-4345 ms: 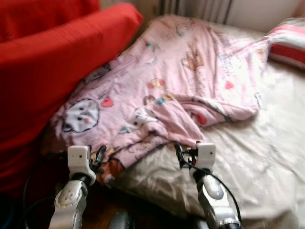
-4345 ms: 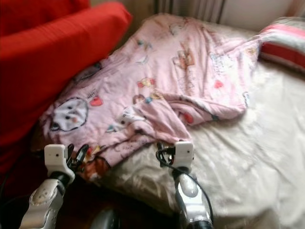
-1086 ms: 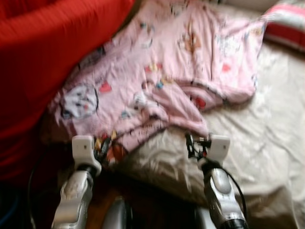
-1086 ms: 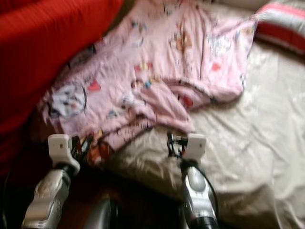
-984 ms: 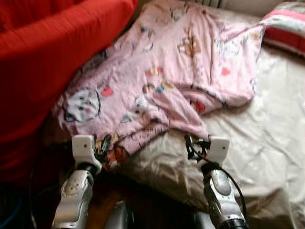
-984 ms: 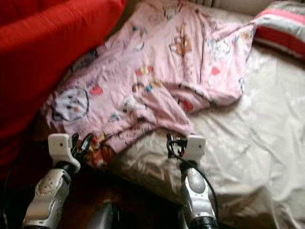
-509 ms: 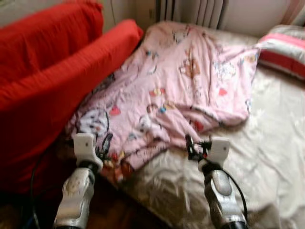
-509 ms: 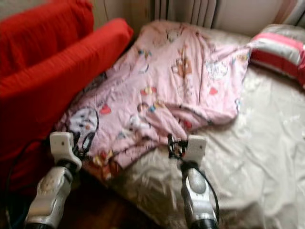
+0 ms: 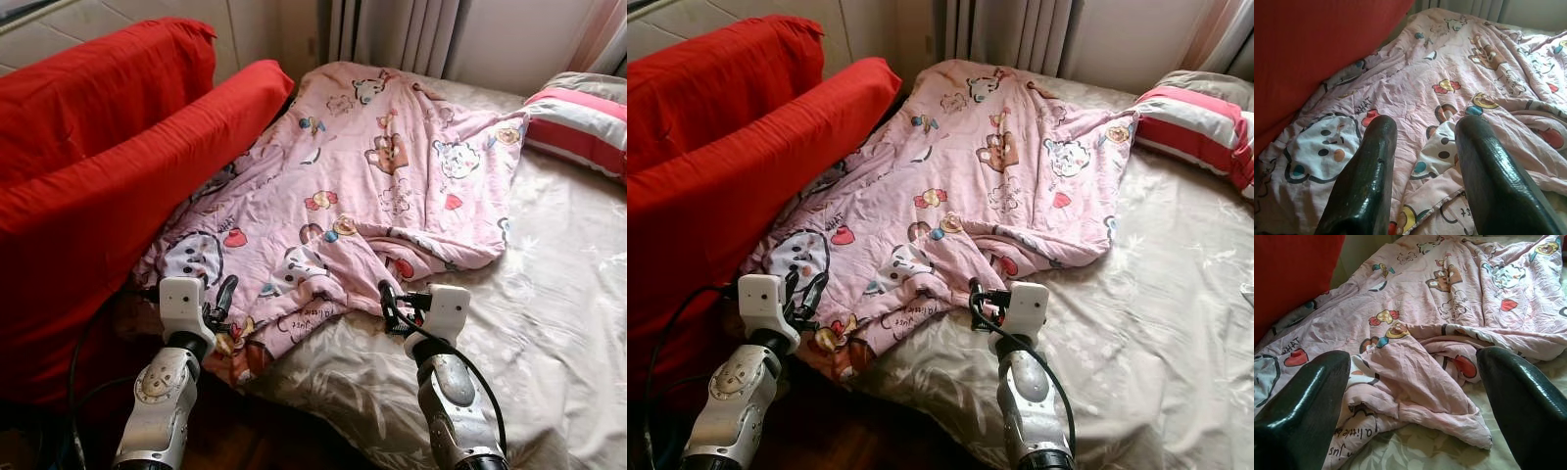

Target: Clean up the room

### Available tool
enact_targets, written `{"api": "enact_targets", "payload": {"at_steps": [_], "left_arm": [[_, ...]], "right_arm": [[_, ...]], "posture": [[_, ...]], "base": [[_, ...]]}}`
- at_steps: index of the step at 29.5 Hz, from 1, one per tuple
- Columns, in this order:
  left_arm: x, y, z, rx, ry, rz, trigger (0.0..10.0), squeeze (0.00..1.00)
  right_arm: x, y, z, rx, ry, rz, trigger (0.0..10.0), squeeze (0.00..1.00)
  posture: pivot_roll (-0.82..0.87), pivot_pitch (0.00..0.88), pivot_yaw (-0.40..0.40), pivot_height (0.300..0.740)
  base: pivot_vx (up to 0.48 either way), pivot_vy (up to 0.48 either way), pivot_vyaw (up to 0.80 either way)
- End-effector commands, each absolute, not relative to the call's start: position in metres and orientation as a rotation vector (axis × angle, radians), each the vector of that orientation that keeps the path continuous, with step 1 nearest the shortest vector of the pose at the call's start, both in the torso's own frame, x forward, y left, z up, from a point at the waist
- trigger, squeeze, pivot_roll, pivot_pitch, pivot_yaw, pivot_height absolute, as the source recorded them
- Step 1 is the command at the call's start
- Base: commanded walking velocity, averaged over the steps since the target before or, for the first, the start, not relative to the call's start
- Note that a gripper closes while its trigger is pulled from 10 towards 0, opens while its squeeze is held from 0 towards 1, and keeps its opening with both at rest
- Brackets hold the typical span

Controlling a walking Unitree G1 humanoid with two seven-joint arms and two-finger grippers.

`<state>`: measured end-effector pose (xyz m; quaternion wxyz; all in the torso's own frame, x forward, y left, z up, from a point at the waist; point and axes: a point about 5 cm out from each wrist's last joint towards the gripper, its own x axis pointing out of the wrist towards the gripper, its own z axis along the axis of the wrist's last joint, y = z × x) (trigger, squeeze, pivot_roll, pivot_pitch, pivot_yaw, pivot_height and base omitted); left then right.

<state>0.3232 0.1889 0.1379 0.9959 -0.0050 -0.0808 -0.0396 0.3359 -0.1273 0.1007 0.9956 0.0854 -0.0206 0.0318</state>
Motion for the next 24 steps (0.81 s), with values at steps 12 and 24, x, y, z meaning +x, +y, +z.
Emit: {"api": "enact_targets", "payload": {"at_steps": [12,24], "left_arm": [[0.3209,0.1904,0.1313,-0.004,-0.14,-0.074,10.0,0.0],[0.3212,0.1918,0.1326,0.0,-0.141,-0.072,10.0,0.0]], "right_arm": [[0.3313,-0.1284,0.0935,0.187,-0.008,0.041,10.0,0.0],[0.3316,-0.126,0.0943,0.186,-0.01,0.044,10.0,0.0]], "posture": [[0.1,0.215,-0.001,0.74],[0.1,0.223,0.002,0.74]], "base": [[0.0,0.04,0.0],[0.0,0.242,-0.25]]}}
